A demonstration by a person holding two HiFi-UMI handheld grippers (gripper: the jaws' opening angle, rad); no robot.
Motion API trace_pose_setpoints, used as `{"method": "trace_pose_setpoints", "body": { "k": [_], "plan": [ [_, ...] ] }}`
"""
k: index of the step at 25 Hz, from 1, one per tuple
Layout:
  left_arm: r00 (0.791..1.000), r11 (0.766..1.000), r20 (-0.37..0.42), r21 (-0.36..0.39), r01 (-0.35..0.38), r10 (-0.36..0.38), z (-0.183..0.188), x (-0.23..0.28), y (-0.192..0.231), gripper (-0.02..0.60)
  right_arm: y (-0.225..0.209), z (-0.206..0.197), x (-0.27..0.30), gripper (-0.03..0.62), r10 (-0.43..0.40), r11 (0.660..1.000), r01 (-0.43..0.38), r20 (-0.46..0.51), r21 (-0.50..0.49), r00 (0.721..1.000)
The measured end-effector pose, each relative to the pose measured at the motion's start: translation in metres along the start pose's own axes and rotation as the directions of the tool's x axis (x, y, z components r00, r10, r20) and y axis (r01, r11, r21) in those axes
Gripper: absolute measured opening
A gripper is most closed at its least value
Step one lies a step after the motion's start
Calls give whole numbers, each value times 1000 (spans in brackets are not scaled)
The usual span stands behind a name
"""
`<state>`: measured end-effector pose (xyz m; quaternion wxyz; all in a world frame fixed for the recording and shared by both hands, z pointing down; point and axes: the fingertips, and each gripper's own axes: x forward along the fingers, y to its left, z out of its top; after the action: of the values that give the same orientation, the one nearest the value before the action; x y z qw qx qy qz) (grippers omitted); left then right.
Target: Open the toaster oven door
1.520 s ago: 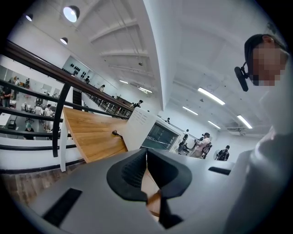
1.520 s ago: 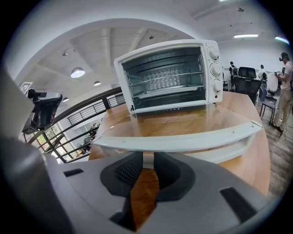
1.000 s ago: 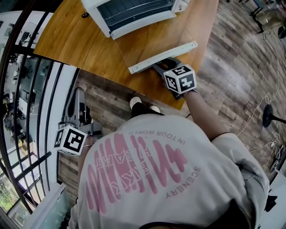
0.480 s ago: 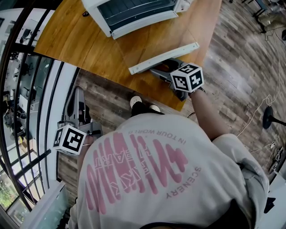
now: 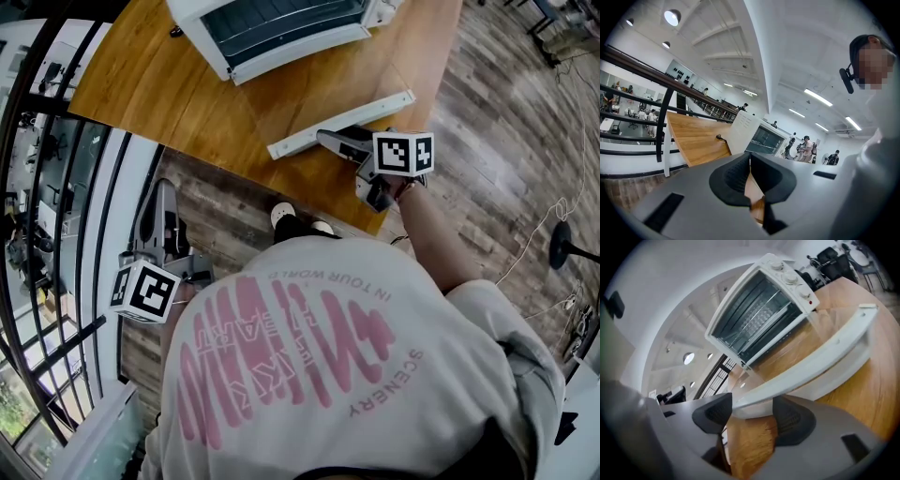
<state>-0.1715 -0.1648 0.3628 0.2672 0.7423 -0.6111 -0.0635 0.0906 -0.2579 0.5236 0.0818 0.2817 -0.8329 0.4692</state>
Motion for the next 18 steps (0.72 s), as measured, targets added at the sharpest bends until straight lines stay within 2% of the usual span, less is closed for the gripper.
{"method": "trace_pose_setpoints", "body": {
  "k": [3,6,10,12,14,16,18],
  "plan": [
    [1000,1000,4,0,-1,1,1,-1,1,23,-8,3,-3,204,-18,994,16,20,107,1000],
    [1000,1000,3,-3,-12,12,2,-2,3,23,-9,2,-3,188,-4,980,1,17,197,1000],
    [1000,1000,3,-6,-18,18,2,-3,5,23,-10,-2,-3,165,34,935,-45,39,350,999],
    [1000,1000,3,-7,-17,17,2,-4,5,23,-9,-3,-3,156,47,919,-66,59,388,997],
    [1000,1000,7,-8,-13,13,2,-4,5,23,-5,-1,-3,114,53,904,-84,86,420,995],
    [1000,1000,7,-10,-11,11,1,-4,6,23,-3,0,-3,78,42,892,-88,114,443,993],
    [1000,1000,5,-12,-12,12,-1,-4,5,23,-3,0,-4,72,23,882,-84,136,463,990]
  ]
}}
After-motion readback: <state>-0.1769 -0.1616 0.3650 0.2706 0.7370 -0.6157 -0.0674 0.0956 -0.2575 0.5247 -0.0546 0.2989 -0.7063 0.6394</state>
